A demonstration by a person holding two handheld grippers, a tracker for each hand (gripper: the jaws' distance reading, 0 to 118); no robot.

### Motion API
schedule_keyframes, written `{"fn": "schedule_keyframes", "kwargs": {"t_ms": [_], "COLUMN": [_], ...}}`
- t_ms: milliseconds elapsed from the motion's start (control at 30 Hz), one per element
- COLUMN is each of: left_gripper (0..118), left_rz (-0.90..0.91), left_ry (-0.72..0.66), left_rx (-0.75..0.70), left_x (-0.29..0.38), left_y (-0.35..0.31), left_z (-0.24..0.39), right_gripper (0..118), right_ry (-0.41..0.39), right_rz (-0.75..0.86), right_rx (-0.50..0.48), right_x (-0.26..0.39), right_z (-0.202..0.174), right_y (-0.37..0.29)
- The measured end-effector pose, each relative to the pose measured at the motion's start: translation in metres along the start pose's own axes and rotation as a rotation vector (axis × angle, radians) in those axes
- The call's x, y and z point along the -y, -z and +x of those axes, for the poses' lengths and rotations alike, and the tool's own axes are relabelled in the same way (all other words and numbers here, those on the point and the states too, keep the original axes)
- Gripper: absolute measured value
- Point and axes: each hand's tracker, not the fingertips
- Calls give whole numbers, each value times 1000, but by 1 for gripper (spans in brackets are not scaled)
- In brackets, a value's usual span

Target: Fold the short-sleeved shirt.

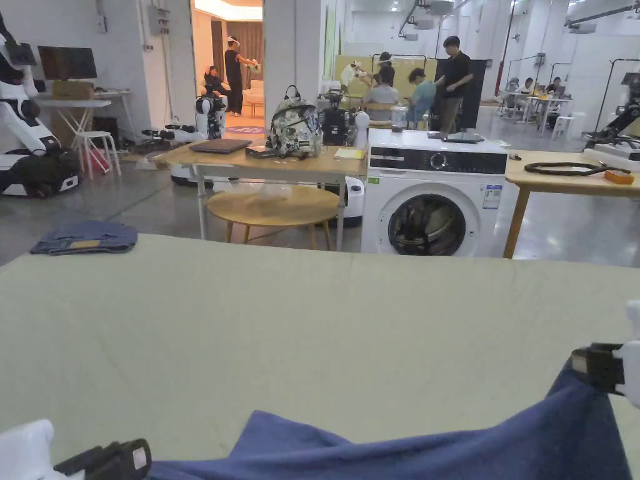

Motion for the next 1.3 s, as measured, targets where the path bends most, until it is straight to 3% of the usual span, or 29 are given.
{"fn": "schedule_keyframes", "kwargs": {"t_ms": [67,167,333,567,800,1200,1300], "left_gripper": [5,5,5,5,5,5,5], "left_rz": [58,136,248,289,311,317,314], "left_ry": [43,122,189,263,298,363,380], "left_rx": [39,80,113,90,38,-64,-84], "left_x": [-27,-86,-181,-281,-338,-387,-397], "left_y": [8,15,34,59,97,169,192], "left_z": [3,33,60,101,126,144,138], "right_gripper": [2,2,2,2,2,2,2], "right_ry": [26,-1,43,39,31,39,73], "right_rz": [93,227,357,402,445,477,470], "right_rx": [-4,57,96,183,266,270,259], "right_x": [-32,-77,-149,-236,-286,-374,-380], "right_z": [2,-1,8,-3,-17,-11,-8], "right_y": [-32,-77,-106,-83,-44,17,25]}}
